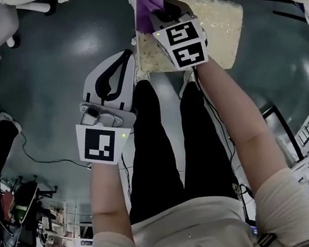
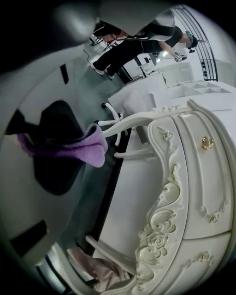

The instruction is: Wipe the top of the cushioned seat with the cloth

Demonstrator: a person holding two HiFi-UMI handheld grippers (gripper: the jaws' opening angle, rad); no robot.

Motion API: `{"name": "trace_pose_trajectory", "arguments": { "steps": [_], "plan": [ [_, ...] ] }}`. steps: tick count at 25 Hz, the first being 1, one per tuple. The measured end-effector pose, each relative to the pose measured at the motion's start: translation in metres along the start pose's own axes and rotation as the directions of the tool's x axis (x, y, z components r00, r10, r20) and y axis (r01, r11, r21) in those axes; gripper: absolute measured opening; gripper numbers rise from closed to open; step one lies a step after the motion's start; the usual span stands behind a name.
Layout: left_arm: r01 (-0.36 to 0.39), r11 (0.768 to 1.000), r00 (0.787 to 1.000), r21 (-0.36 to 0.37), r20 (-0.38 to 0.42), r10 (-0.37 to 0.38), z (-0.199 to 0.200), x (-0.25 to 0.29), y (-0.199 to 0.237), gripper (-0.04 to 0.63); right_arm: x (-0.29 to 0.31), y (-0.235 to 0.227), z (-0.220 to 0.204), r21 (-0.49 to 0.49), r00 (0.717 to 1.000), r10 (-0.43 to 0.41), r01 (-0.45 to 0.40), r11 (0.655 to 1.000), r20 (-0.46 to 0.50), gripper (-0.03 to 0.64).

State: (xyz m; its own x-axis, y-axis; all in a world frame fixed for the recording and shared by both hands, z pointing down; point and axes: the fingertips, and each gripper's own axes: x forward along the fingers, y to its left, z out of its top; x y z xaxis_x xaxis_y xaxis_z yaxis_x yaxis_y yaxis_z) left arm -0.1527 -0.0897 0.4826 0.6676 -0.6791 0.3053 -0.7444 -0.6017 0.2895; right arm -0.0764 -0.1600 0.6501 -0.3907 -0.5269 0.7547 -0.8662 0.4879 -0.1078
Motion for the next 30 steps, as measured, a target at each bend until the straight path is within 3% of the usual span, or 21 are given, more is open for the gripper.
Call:
{"name": "trace_pose_trajectory", "arguments": {
  "steps": [9,30],
  "plan": [
    [0.020,1.000,1.000,-0.007,-0.002,-0.020,0.008,0.021,-0.019,0.012,-0.013,-0.028,-0.016,0.071,1.000,-0.018,0.020,0.997,-0.025,0.087],
    [0.100,0.995,0.994,0.013,-0.036,-0.099,-0.005,0.084,-0.101,0.012,-0.072,-0.139,-0.071,0.098,0.993,-0.087,0.095,0.991,-0.077,0.087]
  ]
}}
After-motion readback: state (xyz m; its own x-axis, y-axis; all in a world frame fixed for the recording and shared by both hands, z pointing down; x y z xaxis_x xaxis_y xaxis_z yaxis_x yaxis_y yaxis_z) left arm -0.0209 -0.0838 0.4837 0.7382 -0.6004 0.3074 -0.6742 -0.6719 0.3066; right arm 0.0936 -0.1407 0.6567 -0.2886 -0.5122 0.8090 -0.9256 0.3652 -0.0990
